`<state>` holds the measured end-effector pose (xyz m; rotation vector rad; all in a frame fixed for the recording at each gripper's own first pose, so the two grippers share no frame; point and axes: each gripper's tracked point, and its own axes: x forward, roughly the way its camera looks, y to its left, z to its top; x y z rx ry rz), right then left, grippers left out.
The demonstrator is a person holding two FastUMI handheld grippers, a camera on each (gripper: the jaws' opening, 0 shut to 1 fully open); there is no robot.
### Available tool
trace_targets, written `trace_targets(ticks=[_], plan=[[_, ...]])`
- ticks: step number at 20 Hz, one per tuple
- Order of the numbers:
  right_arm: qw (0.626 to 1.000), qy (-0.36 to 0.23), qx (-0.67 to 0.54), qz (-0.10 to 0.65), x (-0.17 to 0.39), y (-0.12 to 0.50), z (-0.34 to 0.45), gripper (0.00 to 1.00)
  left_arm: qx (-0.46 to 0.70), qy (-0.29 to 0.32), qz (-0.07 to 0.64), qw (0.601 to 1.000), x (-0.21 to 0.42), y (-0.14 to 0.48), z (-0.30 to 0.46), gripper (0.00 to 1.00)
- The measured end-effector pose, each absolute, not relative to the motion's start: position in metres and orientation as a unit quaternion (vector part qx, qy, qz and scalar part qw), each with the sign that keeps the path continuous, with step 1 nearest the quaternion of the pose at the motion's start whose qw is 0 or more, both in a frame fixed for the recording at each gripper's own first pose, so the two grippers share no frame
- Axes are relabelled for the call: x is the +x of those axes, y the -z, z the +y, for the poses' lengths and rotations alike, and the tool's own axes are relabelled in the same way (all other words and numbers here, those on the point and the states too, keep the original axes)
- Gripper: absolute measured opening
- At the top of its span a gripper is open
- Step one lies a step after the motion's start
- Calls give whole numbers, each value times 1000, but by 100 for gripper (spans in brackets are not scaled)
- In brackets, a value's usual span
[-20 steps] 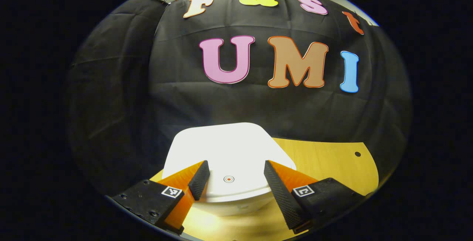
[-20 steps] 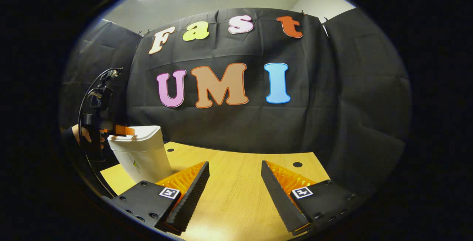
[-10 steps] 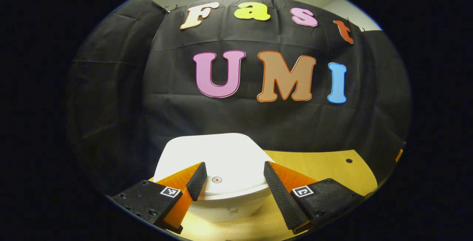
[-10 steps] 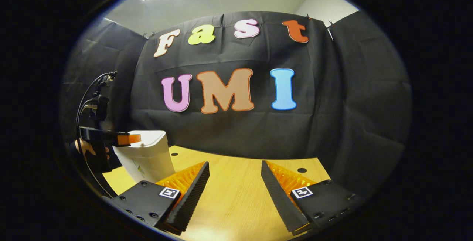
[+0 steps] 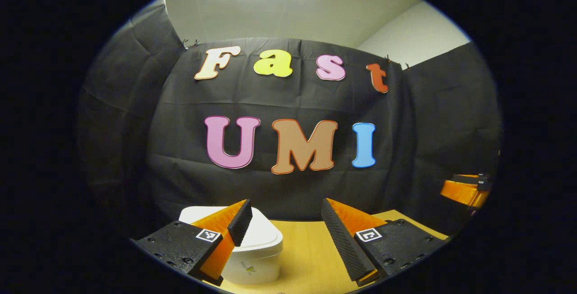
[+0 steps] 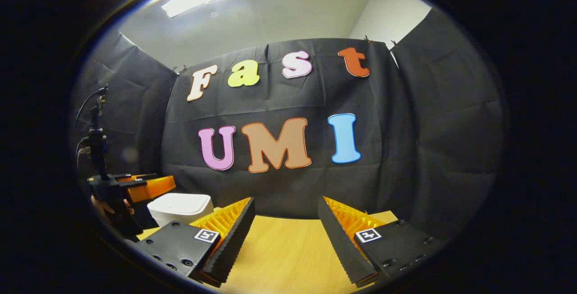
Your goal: Press the lid of the desktop garbage bin to open it, pick up the crumpled paper on the desktop and throw it into the bin, then pick up the pop can on the desktop and drop it into the bin, and finally close the garbage bin lid.
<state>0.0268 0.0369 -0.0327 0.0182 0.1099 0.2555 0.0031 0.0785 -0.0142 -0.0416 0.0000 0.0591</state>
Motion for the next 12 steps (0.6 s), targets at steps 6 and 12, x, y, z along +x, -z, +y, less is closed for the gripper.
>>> trace_targets(ticks=[6, 12], plan=[[993, -107, 1, 57, 20, 35, 31, 94, -29, 1, 16, 999, 8, 17, 53, 92], [993, -103, -7, 58, 20, 36, 33, 94, -38, 14, 8, 999, 12, 8, 53, 93]])
